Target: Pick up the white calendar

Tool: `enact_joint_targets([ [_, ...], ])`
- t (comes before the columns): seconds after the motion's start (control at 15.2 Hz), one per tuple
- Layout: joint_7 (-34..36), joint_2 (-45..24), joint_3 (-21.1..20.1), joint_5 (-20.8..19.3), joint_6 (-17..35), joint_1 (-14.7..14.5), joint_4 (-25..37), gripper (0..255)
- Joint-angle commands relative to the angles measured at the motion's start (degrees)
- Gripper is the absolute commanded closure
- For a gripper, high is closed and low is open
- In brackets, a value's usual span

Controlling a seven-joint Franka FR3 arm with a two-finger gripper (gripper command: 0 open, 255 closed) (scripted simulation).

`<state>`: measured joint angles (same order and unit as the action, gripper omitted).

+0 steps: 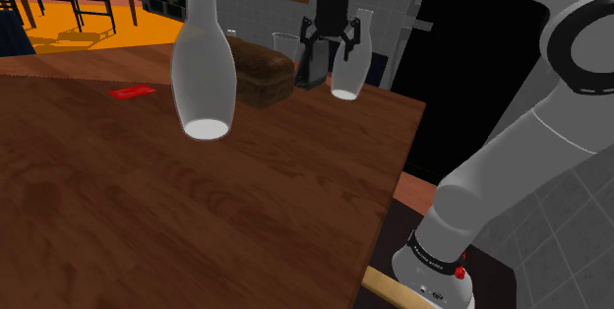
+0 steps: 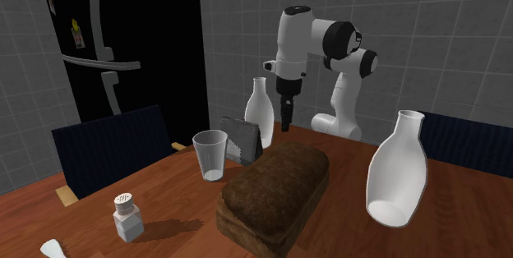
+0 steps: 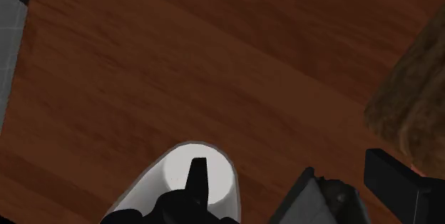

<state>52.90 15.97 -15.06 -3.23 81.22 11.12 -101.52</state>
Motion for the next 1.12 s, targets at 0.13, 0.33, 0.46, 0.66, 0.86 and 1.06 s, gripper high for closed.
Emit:
enact_joint_targets([
  [0.13,14.7,-10.6,-2.1,-2.0,-3.4,1.8,13.2,0],
  [0.33,24.6,-18.8,-2.5,-4.2,-7.1,2.1,24.5,0],
  [0.46,28.8,-22.7,-2.3,-5.4,-9.1,1.8,30.3,0],
  [0.66,28.8,-21.2,-2.1,-4.8,-6.1,2.1,25.8,0],
  [0.86,28.8,-19.9,-1.9,-4.3,-3.3,2.4,21.8,0],
  [1.06,28.8,-19.3,-1.8,-4.1,-1.9,2.5,19.8,0],
])
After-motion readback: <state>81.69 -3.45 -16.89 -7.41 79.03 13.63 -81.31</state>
